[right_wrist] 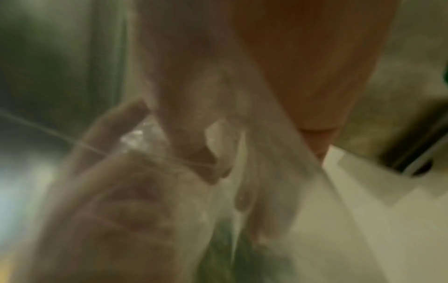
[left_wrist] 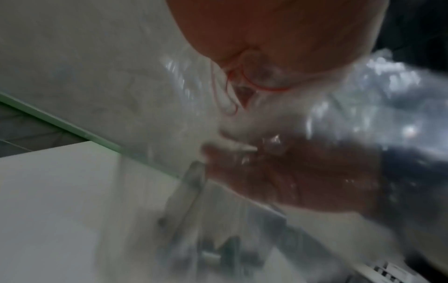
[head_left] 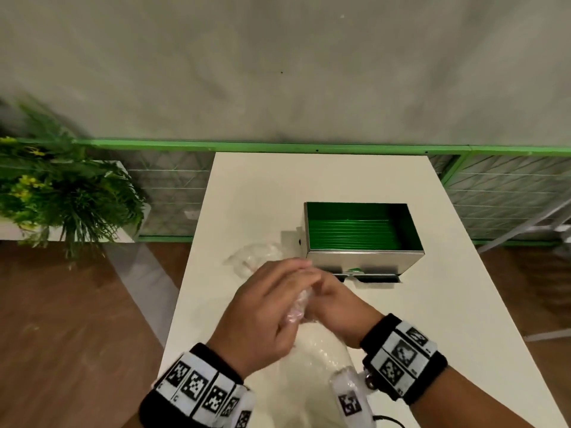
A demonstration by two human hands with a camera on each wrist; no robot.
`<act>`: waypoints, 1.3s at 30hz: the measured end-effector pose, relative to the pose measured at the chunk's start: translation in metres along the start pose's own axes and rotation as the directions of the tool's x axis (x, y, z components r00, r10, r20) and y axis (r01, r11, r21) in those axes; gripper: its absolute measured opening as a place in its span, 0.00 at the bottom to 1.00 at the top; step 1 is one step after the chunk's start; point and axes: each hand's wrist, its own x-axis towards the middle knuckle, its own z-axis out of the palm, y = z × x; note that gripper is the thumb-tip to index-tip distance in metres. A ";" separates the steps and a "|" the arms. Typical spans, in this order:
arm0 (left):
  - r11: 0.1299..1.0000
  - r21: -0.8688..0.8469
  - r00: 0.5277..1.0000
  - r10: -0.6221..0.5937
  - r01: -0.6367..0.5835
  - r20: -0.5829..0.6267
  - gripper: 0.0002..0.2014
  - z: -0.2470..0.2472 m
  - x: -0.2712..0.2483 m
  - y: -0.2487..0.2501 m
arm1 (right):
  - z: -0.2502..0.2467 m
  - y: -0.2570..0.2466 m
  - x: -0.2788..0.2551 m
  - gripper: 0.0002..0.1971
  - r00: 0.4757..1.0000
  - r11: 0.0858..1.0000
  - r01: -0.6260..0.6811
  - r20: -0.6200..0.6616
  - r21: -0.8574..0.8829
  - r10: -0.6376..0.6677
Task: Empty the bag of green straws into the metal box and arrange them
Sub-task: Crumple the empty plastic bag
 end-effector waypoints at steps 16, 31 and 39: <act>0.859 -0.438 0.899 -0.384 0.264 -0.211 0.14 -0.038 0.009 -0.017 | 0.035 -0.062 -0.040 0.56 0.899 0.622 0.329 0.035 -0.710 -0.436; 0.918 0.257 0.909 0.358 -0.301 -0.213 0.30 -0.028 0.004 0.014 | 0.051 -0.093 -0.017 0.06 0.945 0.906 0.319 -0.164 0.277 -0.283; 0.808 0.481 0.793 0.522 -0.341 -0.315 0.26 -0.033 0.003 0.015 | 0.063 -0.084 -0.024 0.07 0.977 0.805 -0.148 0.213 0.575 0.028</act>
